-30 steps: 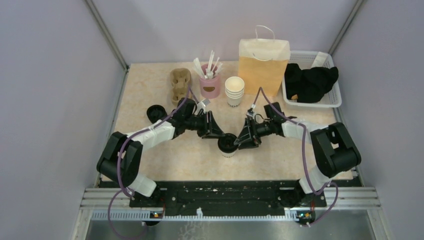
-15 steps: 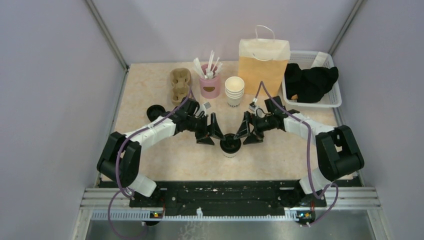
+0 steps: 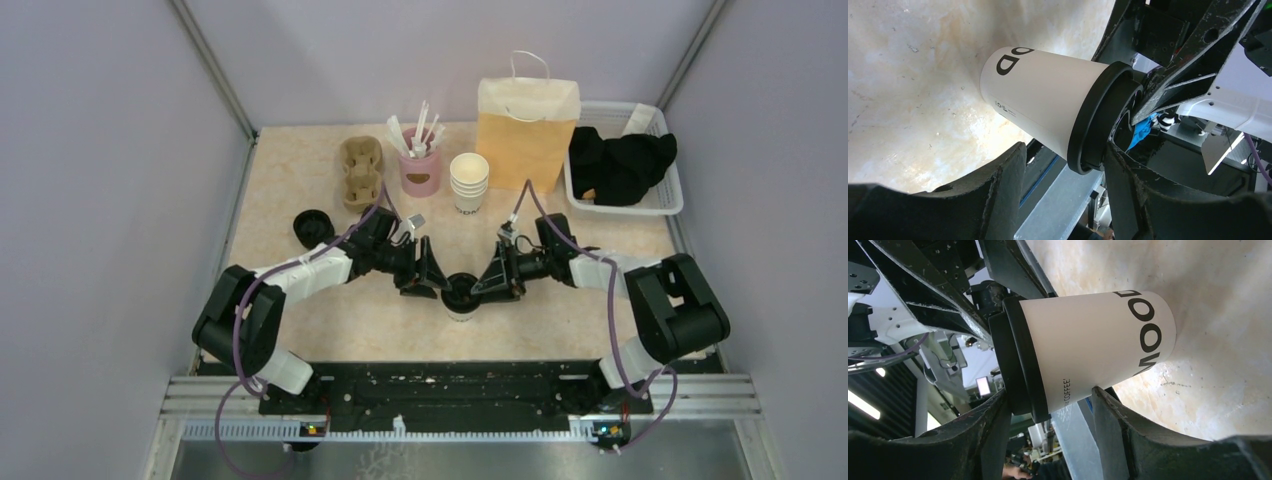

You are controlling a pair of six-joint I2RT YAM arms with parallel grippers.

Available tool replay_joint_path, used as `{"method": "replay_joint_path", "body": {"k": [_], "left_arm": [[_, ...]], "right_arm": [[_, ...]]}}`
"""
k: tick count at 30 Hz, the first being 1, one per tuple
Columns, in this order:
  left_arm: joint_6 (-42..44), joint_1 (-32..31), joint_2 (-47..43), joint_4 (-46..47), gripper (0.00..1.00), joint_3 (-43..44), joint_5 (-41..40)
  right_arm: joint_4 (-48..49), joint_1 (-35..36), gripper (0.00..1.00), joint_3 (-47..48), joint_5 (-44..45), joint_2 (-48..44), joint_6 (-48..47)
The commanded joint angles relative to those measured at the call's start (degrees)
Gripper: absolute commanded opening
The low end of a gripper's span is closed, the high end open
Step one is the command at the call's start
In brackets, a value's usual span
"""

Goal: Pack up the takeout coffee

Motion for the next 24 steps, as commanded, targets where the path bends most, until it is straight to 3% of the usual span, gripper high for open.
{"method": "replay_joint_path", "body": {"k": [1, 3, 7, 12, 17, 21, 24], "left_arm": [[4.10, -0.52, 2.34, -5.52, 0.62, -3.85, -9.02], [4.48, -0.49, 1.18, -7.23, 0.65, -1.65, -8.50], [5.29, -0.58, -2.19, -11.40, 0.83, 4.76, -8.26], [7.04, -0.47, -5.73, -19.09, 0.98, 12.29, -12.30], [9.11, -0.53, -14.34, -27.54, 0.98, 16.03, -20.48], [7.64, -0.52, -23.06, -30.29, 0.98, 14.05, -27.97], [5.12, -0.36, -29.19, -29.16, 0.98, 10.26, -31.55]], "right_arm": [[-1.64, -0.06, 0.56, -1.17, 10.09, 2.61, -4.72], [-11.53, 0.03, 0.61, 3.11, 12.60, 0.05, -8.68], [-33.65, 1.75, 0.84, 15.63, 23.51, -6.52, -18.20], [-48.05, 8.50, 0.97, 27.57, 38.31, -9.25, -22.67], [-55.31, 20.38, 0.99, 37.67, 54.16, -7.26, -22.15], [-59.98, 28.76, 0.98, 44.52, 66.34, -1.74, -21.26], [-61.74, 32.37, 0.97, 47.88, 69.24, 1.43, -21.30]]}}
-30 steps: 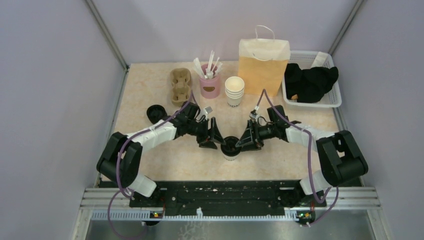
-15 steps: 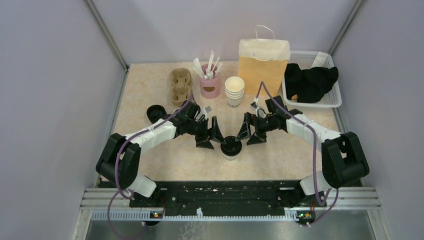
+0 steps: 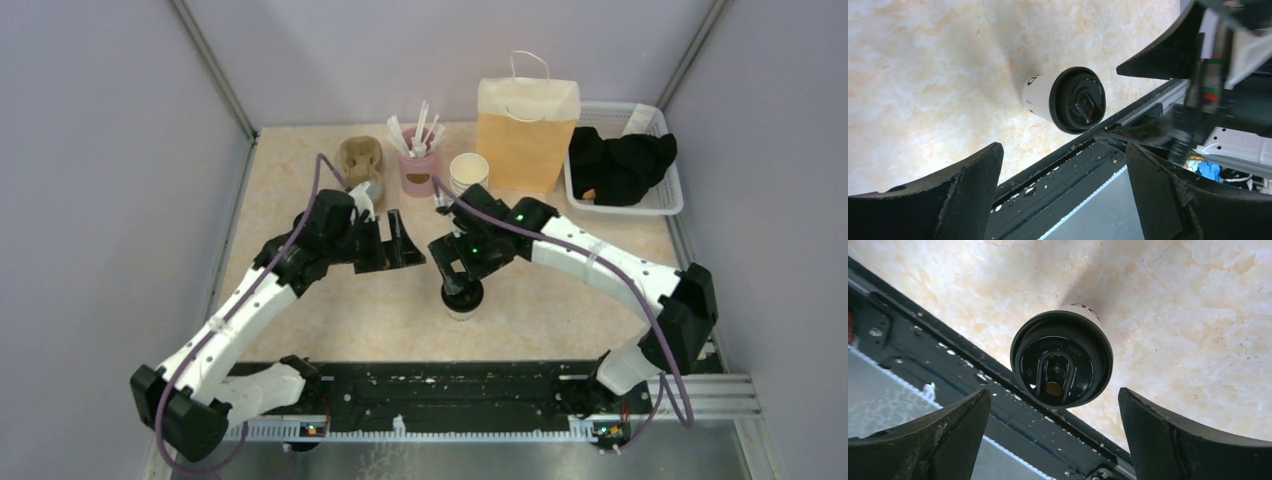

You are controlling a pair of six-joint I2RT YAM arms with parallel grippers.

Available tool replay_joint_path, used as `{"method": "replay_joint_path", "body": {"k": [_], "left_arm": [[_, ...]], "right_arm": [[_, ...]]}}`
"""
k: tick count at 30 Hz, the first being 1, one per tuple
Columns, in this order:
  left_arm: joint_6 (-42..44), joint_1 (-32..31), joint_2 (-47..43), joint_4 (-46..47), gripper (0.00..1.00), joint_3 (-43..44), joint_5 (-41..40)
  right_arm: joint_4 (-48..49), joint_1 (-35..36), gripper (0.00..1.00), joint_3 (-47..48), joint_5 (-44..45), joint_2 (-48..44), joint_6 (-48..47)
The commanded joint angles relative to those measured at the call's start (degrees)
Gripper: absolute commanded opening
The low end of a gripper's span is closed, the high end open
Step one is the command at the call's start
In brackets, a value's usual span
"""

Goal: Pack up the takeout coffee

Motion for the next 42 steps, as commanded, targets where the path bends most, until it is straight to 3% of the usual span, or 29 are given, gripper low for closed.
{"method": "replay_joint_path", "body": {"k": [1, 9, 18, 31, 36, 42], "left_arm": [[-2.21, -0.02, -7.59, -2.22, 0.98, -4.52, -8.30], [-4.58, -0.08, -11.30, -3.28, 0.98, -7.66, -8.40], [-4.19, -0.07, -11.09, -3.96, 0.98, -7.45, -8.24], [-3.51, -0.07, -10.52, -4.19, 0.98, -7.09, -7.93], [-2.98, -0.08, -9.71, -4.18, 0.98, -6.42, -7.73], [-2.59, -0.06, -8.92, -4.07, 0.98, -5.91, -7.00]], "right_arm": [[-6.47, 4.98, 0.96, 5.20, 11.77, 4.44, -0.63], [-7.32, 8.18, 0.90, 7.56, 12.82, 8.64, -1.14], [-5.85, 9.71, 0.89, 7.97, 12.54, 11.37, -1.43], [-6.67, 9.53, 0.72, 6.59, 21.74, 10.50, 2.25], [-3.87, 1.75, 0.71, 1.08, 22.97, 7.06, 2.28], [2.58, -18.90, 0.71, -6.77, 23.78, 3.41, -3.62]]}}
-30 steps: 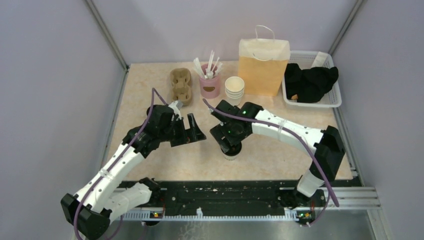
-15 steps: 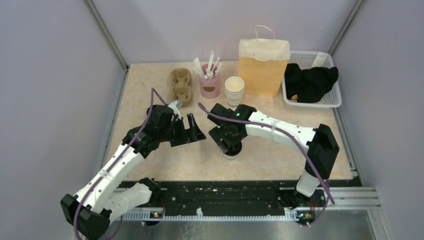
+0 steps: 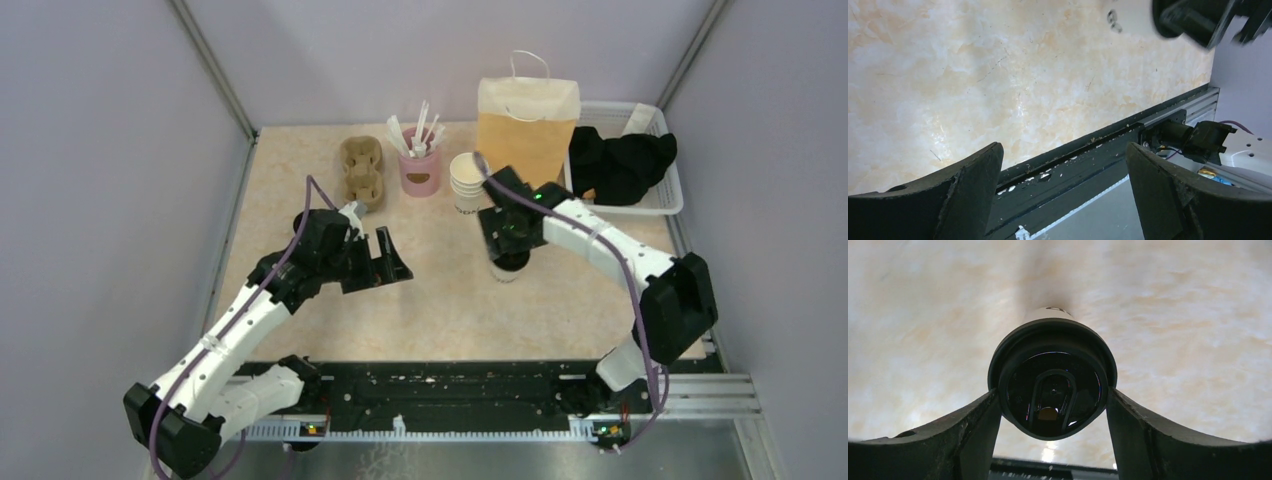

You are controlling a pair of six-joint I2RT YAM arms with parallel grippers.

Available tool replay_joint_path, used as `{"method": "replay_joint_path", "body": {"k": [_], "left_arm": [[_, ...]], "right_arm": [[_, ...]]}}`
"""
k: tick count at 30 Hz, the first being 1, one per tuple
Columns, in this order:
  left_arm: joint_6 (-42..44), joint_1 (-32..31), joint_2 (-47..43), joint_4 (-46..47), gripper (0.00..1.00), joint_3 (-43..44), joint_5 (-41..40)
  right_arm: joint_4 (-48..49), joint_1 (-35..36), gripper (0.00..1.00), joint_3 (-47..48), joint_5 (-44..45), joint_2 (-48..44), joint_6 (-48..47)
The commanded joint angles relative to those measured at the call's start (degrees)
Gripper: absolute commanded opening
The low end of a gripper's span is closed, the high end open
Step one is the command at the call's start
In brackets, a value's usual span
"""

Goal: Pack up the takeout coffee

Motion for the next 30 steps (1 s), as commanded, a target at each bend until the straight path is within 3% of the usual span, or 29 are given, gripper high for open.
{"method": "replay_joint_path", "body": {"k": [1, 5, 10, 17, 24, 26, 30], "left_arm": [[1.24, -0.08, 0.70, 0.44, 0.98, 1.62, 0.70], [1.41, -0.01, 1.34, 0.39, 0.98, 2.10, 1.02], [1.88, 0.06, 2.49, 0.01, 0.98, 3.71, 0.36], [2.95, 2.02, 6.70, -2.61, 0.98, 9.44, -2.71], [4.76, 9.32, 12.89, -0.78, 0.98, 15.33, 1.24], [4.17, 9.34, 13.59, 0.92, 0.98, 15.23, 2.96], [4.17, 9.40, 14.57, 1.01, 0.98, 15.10, 4.47]], "right_arm": [[4.35, -15.04, 0.72, -5.46, 4.98, -1.87, -4.87], [6.40, -22.81, 0.73, -6.80, 5.46, -0.44, -6.50], [5.91, -23.94, 0.76, -6.03, 4.32, -0.63, -7.58], [1.44, -23.85, 0.99, -0.99, 1.00, -3.45, -7.85], [-3.78, -21.75, 0.98, 14.46, -0.60, -3.43, -7.60], [0.00, -20.12, 0.97, 17.75, -2.48, -1.02, -5.14], [-2.38, -18.21, 0.90, 30.51, -0.31, 7.82, -0.95]]}}
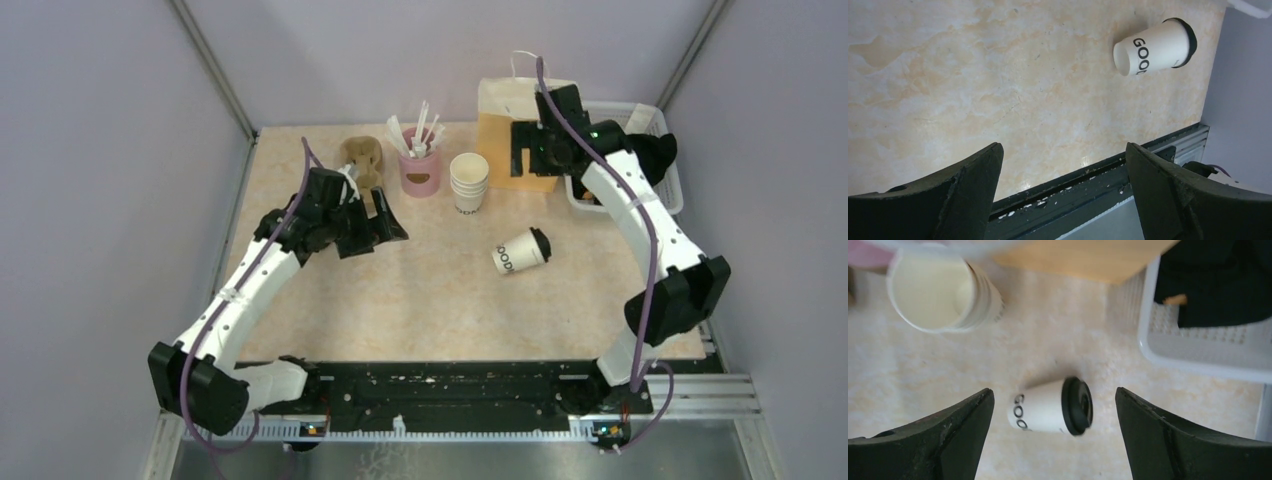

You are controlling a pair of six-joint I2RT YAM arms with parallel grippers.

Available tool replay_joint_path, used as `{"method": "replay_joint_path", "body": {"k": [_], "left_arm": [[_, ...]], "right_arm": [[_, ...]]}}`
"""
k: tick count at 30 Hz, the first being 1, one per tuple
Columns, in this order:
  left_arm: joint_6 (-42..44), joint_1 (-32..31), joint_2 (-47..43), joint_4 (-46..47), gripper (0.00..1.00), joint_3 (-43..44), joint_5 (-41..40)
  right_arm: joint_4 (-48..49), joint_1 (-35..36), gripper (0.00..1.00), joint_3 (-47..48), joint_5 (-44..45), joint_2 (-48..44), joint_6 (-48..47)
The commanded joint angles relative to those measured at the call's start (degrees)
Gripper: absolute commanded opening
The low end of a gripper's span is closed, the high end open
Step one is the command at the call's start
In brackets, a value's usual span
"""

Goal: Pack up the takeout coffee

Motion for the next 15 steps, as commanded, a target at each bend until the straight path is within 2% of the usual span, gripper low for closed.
{"method": "replay_joint_path", "body": {"k": [1, 4, 8, 11, 15], "left_arm": [[0.83, -0.05, 0.29, 2.96, 0.98, 1.09, 2.96], [1.26, 0.01, 1.34, 6.62, 0.98, -1.37, 7.99], [0.65, -1.48, 5.42, 12.07, 0.98, -3.36, 17.78], [0.33, -4.82, 10.69, 13.47, 0.97, -2.04, 19.28], [-2.08, -9.15, 17.33, 19.26, 0.91, -1.26, 22.49]], "right_arm": [[-0.36, 2.73, 0.90, 9.90, 0.26, 8.01, 3.41], [2.38, 2.59, 0.95, 3.42, -4.70, 5.32, 3.92], [10.95, -4.60, 0.96, -12.20, -20.10, -5.08, 6.48], [13.87, -9.69, 0.98, -20.15, -25.50, -8.77, 6.60], [17.08, -15.89, 0.95, -27.58, -30.65, -9.56, 5.34]]}}
